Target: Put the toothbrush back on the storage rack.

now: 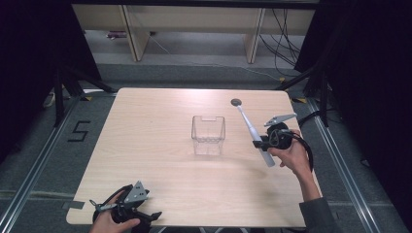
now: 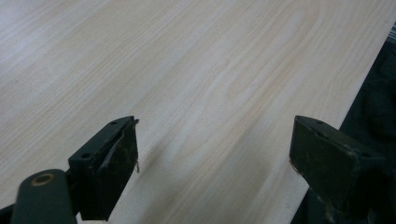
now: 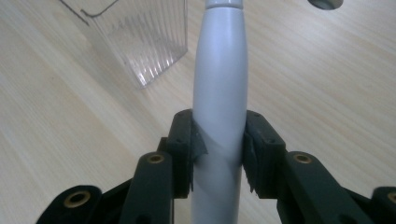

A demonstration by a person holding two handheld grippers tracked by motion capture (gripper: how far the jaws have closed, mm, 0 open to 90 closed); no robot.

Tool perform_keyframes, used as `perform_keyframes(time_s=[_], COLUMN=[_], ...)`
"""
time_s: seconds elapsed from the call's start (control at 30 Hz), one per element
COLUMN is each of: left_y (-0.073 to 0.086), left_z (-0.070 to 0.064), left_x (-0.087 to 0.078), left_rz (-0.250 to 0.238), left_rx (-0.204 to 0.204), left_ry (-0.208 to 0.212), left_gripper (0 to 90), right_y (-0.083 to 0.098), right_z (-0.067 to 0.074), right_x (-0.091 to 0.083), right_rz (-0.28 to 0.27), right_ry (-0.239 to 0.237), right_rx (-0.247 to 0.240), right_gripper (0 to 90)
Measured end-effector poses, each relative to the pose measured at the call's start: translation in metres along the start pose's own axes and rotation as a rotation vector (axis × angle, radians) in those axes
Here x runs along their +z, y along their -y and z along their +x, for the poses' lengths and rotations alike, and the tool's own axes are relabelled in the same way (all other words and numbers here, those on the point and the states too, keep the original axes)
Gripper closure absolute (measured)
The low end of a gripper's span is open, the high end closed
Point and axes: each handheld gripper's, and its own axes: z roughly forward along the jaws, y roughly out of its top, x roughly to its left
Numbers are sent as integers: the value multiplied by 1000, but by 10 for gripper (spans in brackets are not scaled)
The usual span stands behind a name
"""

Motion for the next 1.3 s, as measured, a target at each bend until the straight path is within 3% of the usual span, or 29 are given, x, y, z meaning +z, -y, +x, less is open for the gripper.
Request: perform_keyframes(time_s=[0.13,0.2,0.23,0.3,0.33,0.43,0.47,0.5,0.73,1.3], left_y=[0,0,0,0,0,0,0,0,0,0], left_z=[1,0,0,0,0,1,-1,0,0,0], left_x=[0,-1,0,0,0,0,0,-1,0,-1], left_rz=[7,6,-3,-3,-4,-5,-6,-6,-5,-8], left_rx=[-2,-13,-17,-17,-17,-5,-19,-16,-11,-19], left_ry=[2,3,-2,-2,-1,0,-1,0,0,-2], left_gripper=[148,148,148,148,148,148,148,148,148,148], right_y=[-5,-9,-10,-12,-16,-21,-23,-26,-47,-76], right_z=[-4,-3,-4,-4,0,2,4,4,11,26], right_x=[4,3,6,6,7,4,6,4,0,0], right_rz=[-65,-56,-101,-96,-122,-104,-135,-118,-155,-213], right_ry=[-5,-18,4,-3,-7,-21,-18,-18,-38,-76], right_rx=[-23,4,-21,-20,-11,-3,-4,-16,-37,-62], right_gripper=[667,667,667,667,667,667,667,667,667,667])
